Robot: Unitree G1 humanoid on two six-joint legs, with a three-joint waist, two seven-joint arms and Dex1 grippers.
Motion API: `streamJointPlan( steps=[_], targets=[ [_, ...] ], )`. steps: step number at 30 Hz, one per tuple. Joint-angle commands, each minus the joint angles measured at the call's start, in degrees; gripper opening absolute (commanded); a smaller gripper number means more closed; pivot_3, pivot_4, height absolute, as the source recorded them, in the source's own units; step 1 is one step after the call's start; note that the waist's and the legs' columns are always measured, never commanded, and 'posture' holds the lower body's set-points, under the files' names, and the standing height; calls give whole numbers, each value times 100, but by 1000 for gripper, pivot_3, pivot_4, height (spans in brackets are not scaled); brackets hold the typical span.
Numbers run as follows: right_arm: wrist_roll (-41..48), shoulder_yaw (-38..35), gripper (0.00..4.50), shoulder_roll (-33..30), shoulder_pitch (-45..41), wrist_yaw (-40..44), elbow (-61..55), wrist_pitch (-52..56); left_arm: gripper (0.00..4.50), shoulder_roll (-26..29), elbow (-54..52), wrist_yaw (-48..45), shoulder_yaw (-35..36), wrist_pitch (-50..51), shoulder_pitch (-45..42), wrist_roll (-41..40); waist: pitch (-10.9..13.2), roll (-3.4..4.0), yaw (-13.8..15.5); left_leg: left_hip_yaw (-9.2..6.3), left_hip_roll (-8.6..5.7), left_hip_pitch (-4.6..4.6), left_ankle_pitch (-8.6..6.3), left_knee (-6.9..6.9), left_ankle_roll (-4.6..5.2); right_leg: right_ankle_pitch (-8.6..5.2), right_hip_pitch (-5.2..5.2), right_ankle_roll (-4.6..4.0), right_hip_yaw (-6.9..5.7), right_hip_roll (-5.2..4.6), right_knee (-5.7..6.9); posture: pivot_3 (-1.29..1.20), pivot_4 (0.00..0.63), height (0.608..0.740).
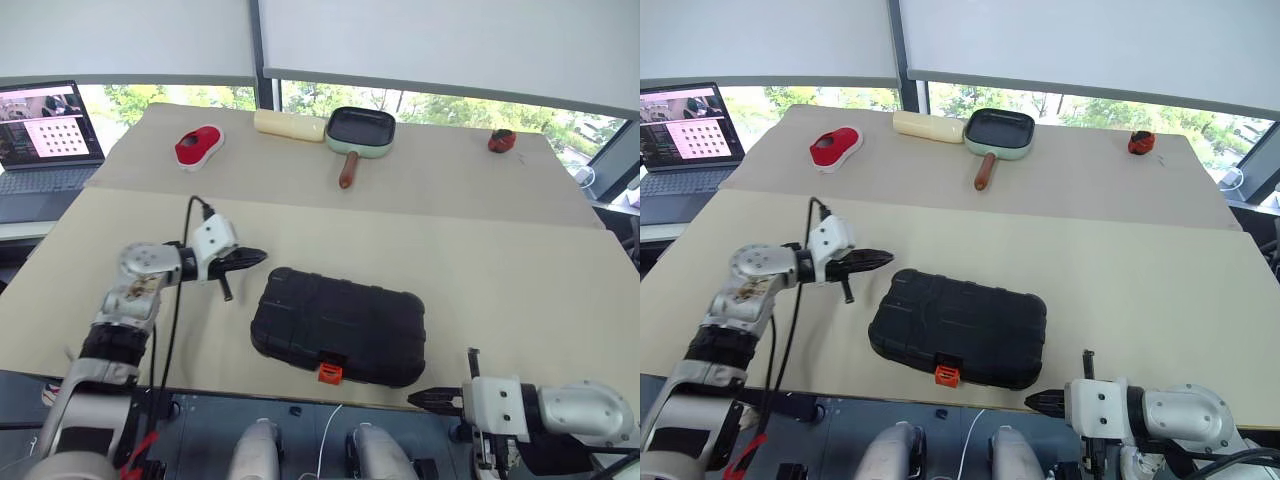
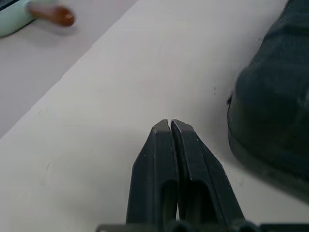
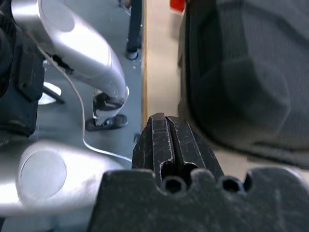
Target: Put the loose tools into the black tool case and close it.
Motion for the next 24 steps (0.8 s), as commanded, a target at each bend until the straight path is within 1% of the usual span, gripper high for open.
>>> streamJointPlan(
  steps=[1,2,4,8,12,16,19,21,24],
  targets=[
    [-351,344,0,108,-413,-174,21,249,24,-187,339,-323,-240,-327,-370,186,1,-1,-14,2,-1,4,-1,0,1,-1,3,2,4,-1,0,0,150,740],
    [-441,396,0,153,-514,-258,67,305,24,-218,372,-437,-280,-361,-406,184,1,-1,-16,2,-1,2,-1,1,1,-1,3,3,3,-1,-1,0,150,740],
    [-681,404,0,316,-812,-560,310,495,24,-138,92,-949,-433,-234,-296,105,2,-3,-45,3,0,2,-1,1,1,-1,1,3,4,-1,2,0,150,740],
    [-972,109,0,694,-1430,-1253,929,848,24,287,-837,-1853,-663,323,153,-89,1,3,-141,4,0,6,-1,1,0,-1,1,2,6,-1,7,0,150,740],
    [-975,-2,0,902,-1941,-1541,1410,1170,24,508,-1449,-2064,-622,770,423,-239,2,6,-131,5,0,6,-1,1,0,-1,1,3,6,-5,9,0,150,740],
    [-670,-145,0,782,-1988,-1279,1321,1454,24,521,-1652,-1871,-355,1125,304,-394,3,9,-80,-1,-2,3,-1,1,1,-3,1,4,2,-4,10,0,150,740],
    [-93,-412,0,493,-1721,-745,833,1915,24,409,-1900,-1791,-151,1832,-98,-766,7,11,-32,-1,-4,-6,0,3,2,-4,-2,7,2,-6,10,0,150,740],
    [166,-564,0,299,-1551,-528,553,2105,24,313,-2150,-1831,-202,2050,-290,-906,7,11,-21,-5,-4,-11,0,7,2,-3,-3,9,1,-5,9,0,150,740],
    [435,-661,0,81,-1283,-297,196,2372,24,84,-2475,-1878,-456,2089,-398,-918,6,13,-4,-6,-5,-10,-1,8,2,-3,0,11,1,-5,8,0,150,740]
  ],
)
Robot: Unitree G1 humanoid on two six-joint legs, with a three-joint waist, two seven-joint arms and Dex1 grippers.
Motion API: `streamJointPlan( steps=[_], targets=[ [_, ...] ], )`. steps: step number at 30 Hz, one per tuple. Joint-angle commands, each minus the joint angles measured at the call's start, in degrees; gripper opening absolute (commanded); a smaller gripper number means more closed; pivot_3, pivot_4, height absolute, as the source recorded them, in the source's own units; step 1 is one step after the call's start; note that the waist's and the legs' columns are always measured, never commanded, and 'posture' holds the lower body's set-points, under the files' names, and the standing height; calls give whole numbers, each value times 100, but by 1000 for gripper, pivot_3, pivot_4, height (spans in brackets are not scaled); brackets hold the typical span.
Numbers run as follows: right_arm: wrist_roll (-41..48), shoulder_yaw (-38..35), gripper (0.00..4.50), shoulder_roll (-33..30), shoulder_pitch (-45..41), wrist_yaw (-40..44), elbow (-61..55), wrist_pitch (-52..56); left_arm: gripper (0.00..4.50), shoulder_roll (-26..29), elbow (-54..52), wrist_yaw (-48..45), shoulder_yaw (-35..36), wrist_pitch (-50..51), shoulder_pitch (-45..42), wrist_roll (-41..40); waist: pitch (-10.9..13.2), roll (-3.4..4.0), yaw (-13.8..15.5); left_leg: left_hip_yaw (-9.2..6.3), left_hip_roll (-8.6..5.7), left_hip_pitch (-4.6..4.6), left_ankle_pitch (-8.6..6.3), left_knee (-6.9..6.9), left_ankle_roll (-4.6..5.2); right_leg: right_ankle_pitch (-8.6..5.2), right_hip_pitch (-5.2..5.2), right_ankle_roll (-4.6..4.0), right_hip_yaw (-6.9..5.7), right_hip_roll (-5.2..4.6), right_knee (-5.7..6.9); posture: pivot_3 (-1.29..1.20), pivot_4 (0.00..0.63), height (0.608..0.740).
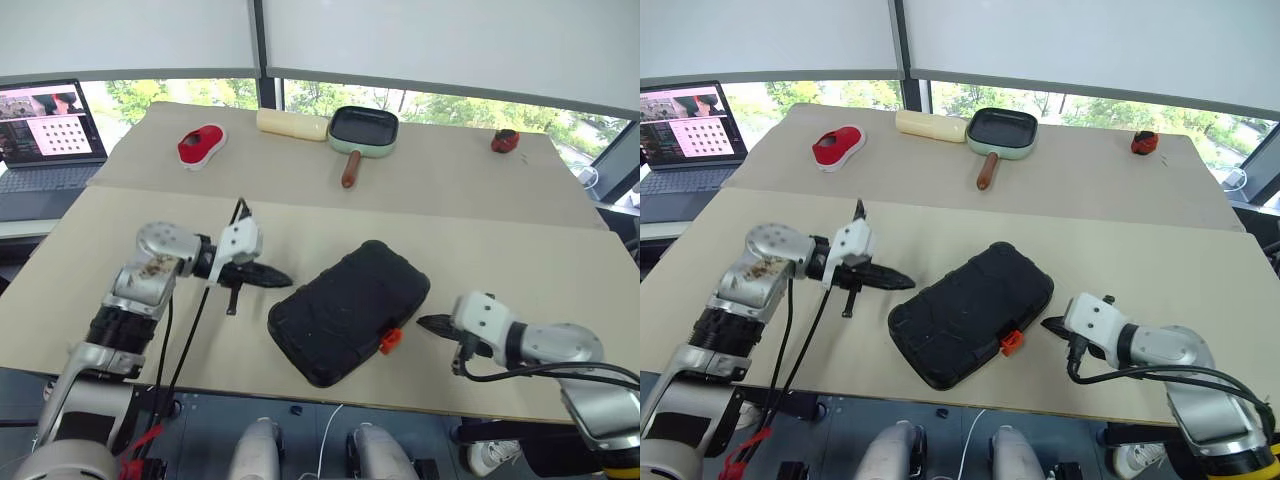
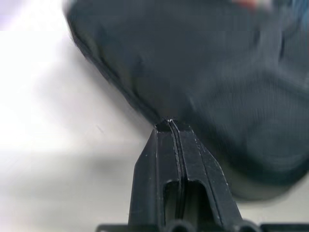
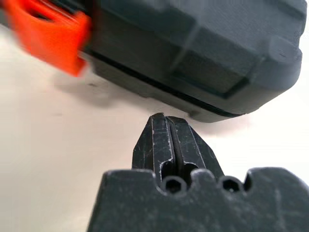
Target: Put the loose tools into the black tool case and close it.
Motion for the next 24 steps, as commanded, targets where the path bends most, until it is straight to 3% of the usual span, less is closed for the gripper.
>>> streamJointPlan(
  steps=[1,11,14,24],
  targets=[
    [395,-224,0,-255,263,303,-576,283,24,-282,-536,-61,-262,72,-139,-158,-1,2,2,0,-1,2,0,0,0,0,1,0,1,-1,-1,0,150,740],
    [124,558,0,-109,288,-38,-924,587,24,-954,387,-94,-1572,-1798,-138,1068,-1,2,-39,-3,-2,8,-1,0,1,-1,5,0,4,3,0,0,150,740],
    [-9,879,0,120,0,-257,-751,673,24,-918,658,-140,-1682,-2254,-126,1244,-4,2,-44,-3,-2,16,-1,0,2,-1,11,0,5,3,-2,0,150,740],
    [-354,1476,0,665,-557,-621,-285,644,24,-959,732,-137,-1665,-2381,-115,1178,-12,-1,-53,-3,0,22,-1,0,2,-1,17,-1,4,3,0,0,150,740]
  ],
)
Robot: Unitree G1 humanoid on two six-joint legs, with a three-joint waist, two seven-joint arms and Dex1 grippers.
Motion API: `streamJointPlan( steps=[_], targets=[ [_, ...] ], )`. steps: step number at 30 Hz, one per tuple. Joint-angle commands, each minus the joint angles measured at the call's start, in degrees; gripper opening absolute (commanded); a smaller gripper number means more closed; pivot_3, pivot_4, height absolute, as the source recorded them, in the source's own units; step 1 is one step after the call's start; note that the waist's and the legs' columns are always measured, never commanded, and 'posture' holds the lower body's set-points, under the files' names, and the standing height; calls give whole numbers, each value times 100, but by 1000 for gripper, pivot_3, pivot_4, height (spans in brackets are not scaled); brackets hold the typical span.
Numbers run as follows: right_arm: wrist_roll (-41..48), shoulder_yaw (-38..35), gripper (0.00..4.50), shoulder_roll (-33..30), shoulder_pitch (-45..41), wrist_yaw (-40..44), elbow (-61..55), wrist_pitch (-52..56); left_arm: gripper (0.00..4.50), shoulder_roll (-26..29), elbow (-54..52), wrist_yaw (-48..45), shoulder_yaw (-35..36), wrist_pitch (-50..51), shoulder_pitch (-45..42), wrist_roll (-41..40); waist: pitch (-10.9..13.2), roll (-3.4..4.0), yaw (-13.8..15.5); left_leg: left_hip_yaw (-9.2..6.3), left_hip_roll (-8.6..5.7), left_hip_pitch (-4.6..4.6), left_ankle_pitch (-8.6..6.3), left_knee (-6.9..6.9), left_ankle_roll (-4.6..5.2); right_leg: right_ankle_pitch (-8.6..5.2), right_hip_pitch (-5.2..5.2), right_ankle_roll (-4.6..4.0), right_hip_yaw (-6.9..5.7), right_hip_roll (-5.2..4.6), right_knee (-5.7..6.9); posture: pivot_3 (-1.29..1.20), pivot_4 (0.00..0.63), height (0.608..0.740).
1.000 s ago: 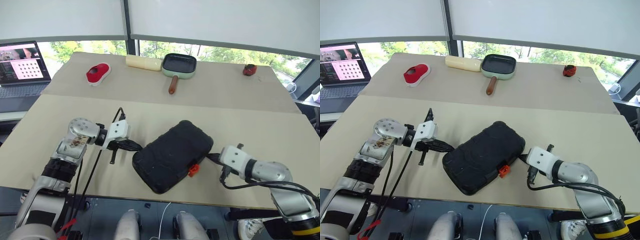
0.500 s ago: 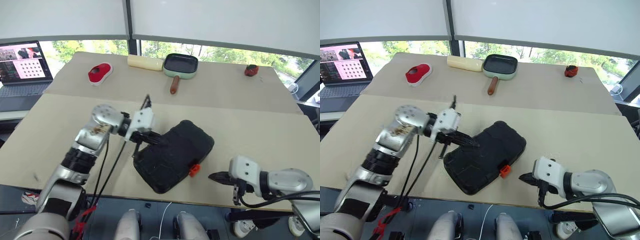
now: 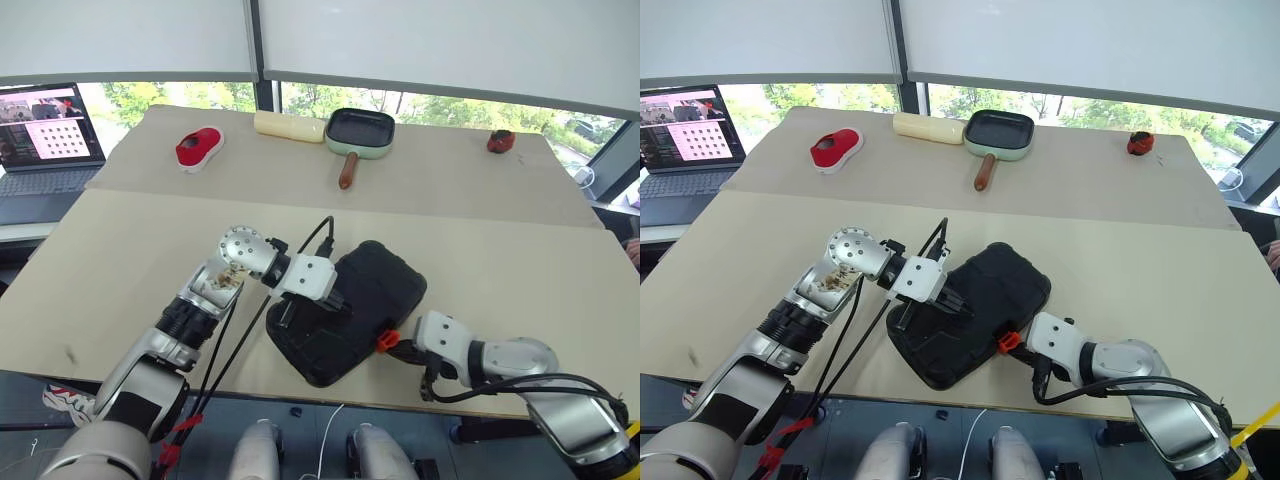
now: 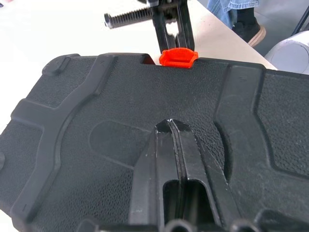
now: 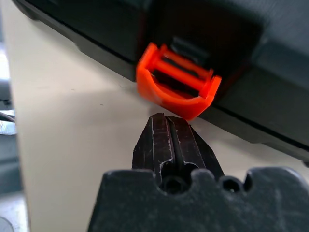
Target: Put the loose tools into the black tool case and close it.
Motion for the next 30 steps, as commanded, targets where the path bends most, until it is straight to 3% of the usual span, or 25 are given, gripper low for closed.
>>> streamJointPlan(
  steps=[1,7,16,21,26,30],
  targets=[
    [-28,72,0,164,-246,-95,-78,-50,24,11,234,-39,-198,24,71,286,-2,-2,-6,0,0,2,0,0,0,0,1,0,0,0,1,0,150,740],
    [114,-78,0,210,-428,-40,-302,189,24,-85,283,18,-209,2,71,317,-3,-2,-72,-1,2,5,1,0,1,0,-1,0,1,3,7,0,150,740],
    [1153,-694,0,-22,-482,238,-1100,1271,24,-291,618,122,-278,-215,20,453,-5,1,-77,-2,2,6,1,0,1,0,1,0,1,2,7,0,150,740],
    [1202,-728,0,48,-640,124,-968,1385,24,-358,709,181,-246,-230,-6,448,-5,2,-89,-2,2,6,1,0,1,0,-1,0,2,3,7,0,150,740],
    [985,-679,0,-82,-456,216,-752,853,24,-257,589,198,-185,-130,116,393,-5,2,-87,-2,1,6,1,0,1,-1,0,0,2,3,7,0,150,740],
    [1149,-972,0,-230,-289,332,-761,782,24,-69,232,211,80,473,273,116,-7,6,-106,-2,2,6,1,0,1,-1,-1,0,3,3,7,0,150,740]
  ],
)
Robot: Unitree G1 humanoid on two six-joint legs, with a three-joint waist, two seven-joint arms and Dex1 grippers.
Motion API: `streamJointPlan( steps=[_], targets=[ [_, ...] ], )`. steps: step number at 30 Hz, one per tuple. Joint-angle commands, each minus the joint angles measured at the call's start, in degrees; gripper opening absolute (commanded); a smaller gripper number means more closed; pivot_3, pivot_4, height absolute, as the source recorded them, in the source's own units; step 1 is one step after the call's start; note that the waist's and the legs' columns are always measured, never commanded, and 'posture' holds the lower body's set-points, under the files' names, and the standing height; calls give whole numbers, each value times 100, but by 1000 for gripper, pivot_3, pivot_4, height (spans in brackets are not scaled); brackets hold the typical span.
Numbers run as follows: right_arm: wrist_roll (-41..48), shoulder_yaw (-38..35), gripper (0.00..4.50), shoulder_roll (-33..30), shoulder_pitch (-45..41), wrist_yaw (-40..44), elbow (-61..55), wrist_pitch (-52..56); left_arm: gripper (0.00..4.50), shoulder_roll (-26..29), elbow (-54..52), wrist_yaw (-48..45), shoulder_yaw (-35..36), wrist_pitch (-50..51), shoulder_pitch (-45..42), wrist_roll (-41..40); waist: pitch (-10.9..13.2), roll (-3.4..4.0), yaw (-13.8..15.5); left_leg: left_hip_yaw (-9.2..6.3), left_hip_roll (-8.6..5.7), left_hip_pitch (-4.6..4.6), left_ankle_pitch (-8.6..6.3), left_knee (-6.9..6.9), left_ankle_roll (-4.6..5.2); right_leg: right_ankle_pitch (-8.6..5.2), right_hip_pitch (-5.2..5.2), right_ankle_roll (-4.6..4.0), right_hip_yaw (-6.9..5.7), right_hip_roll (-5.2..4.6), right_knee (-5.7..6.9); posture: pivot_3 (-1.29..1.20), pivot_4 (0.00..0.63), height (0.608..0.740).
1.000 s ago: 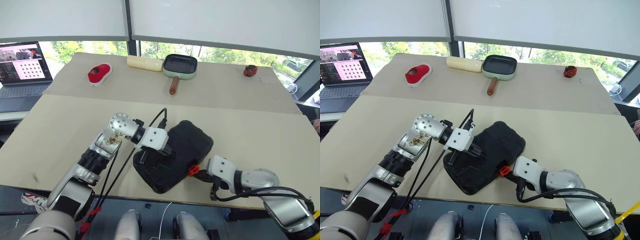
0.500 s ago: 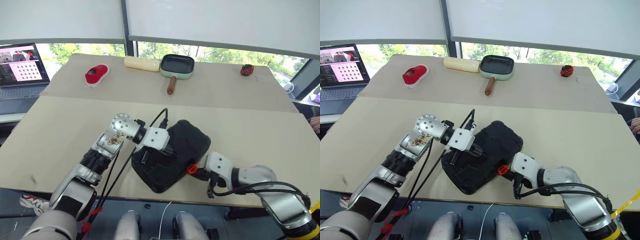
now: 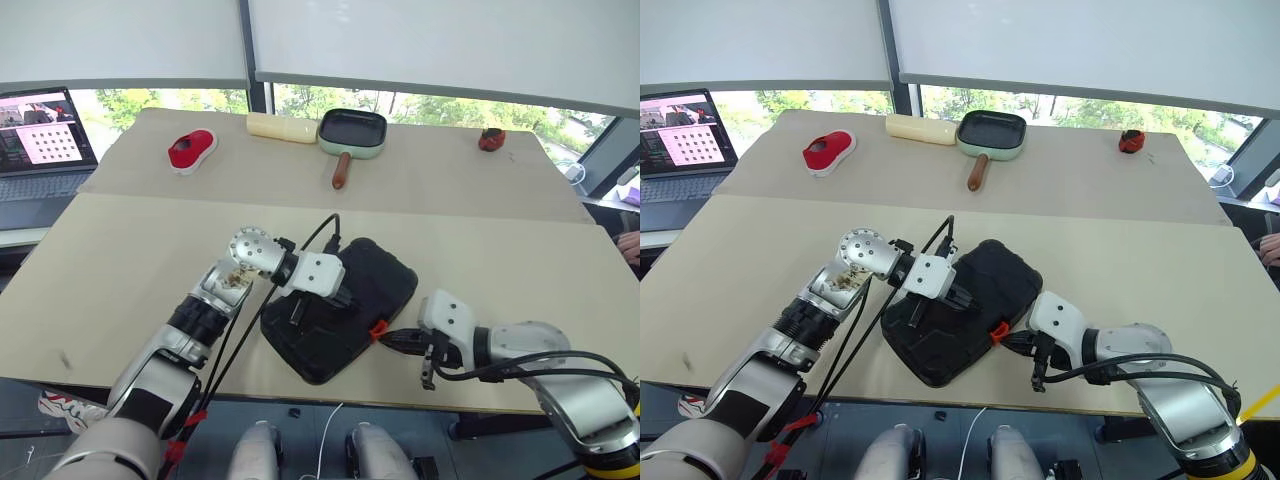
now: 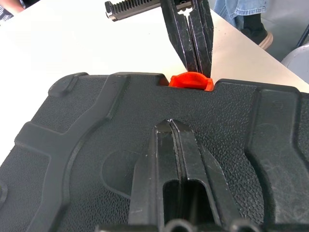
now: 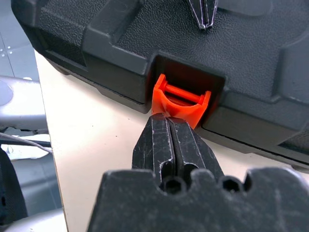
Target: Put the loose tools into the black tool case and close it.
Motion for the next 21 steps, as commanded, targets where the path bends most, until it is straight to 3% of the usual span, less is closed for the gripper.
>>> streamJointPlan(
  steps=[1,2,5,7,8,12,13,14,16,21],
  targets=[
    [298,-615,0,-170,121,108,-178,-135,24,308,-210,-41,102,782,328,-78,0,1,-3,0,0,-1,0,0,0,0,-1,0,0,0,0,0,150,740],
    [434,-815,0,-235,214,190,-206,-103,24,411,-350,-45,248,1079,385,-222,0,1,-1,-1,0,-1,0,0,0,0,-2,0,0,0,1,0,150,740],
    [1245,-1985,772,-561,677,743,-197,217,712,1178,-868,76,1129,2242,694,-859,1,1,-28,0,1,-6,0,-3,0,-1,-9,0,0,0,0,0,150,740],
    [1716,-2601,1609,-768,930,1126,-136,346,1600,1702,-1157,84,1594,2672,981,-1147,3,3,-63,-4,6,-2,0,-8,0,-2,-9,-2,0,2,5,0,150,740],
    [1960,-2917,1774,-881,1039,1329,-79,446,1739,1981,-1305,73,1851,2908,1150,-1317,4,4,-76,-5,7,0,0,-10,0,-3,-9,-3,0,2,5,0,150,740],
    [2795,-4044,3179,-1409,1271,2055,284,998,3200,3259,-2095,-36,3216,4421,2057,-2298,29,-2,-93,-7,10,-3,-1,-12,0,-5,-10,-2,-3,-6,1,0,150,740],
    [2866,-4180,3415,-1487,1328,2170,365,1023,3439,3423,-2259,-2,3408,4629,2238,-2434,34,-13,-87,-10,11,-3,-1,-12,-1,-5,-10,-2,-4,-8,0,0,150,740],
    [2924,-4273,3911,-1550,1315,2217,450,1031,4011,3598,-2425,14,3673,4718,2527,-2507,34,-14,-54,-11,11,-4,-1,-12,-1,-7,-9,0,-10,-11,-7,0,150,740],
    [3010,-4299,4461,-1631,1116,2154,662,1030,4500,3871,-2687,-14,4339,4834,3225,-2603,34,-13,-12,-12,12,1,-2,-13,-2,-12,-5,7,-13,-23,-16,0,150,740],
    [3085,-3999,4461,-1723,670,2082,1115,1023,4500,3879,-3200,120,5104,4944,4152,-2883,37,-9,41,-2,6,2,-3,-16,-1,-35,-16,-43,-15,-50,-16,0,150,740]
  ],
)
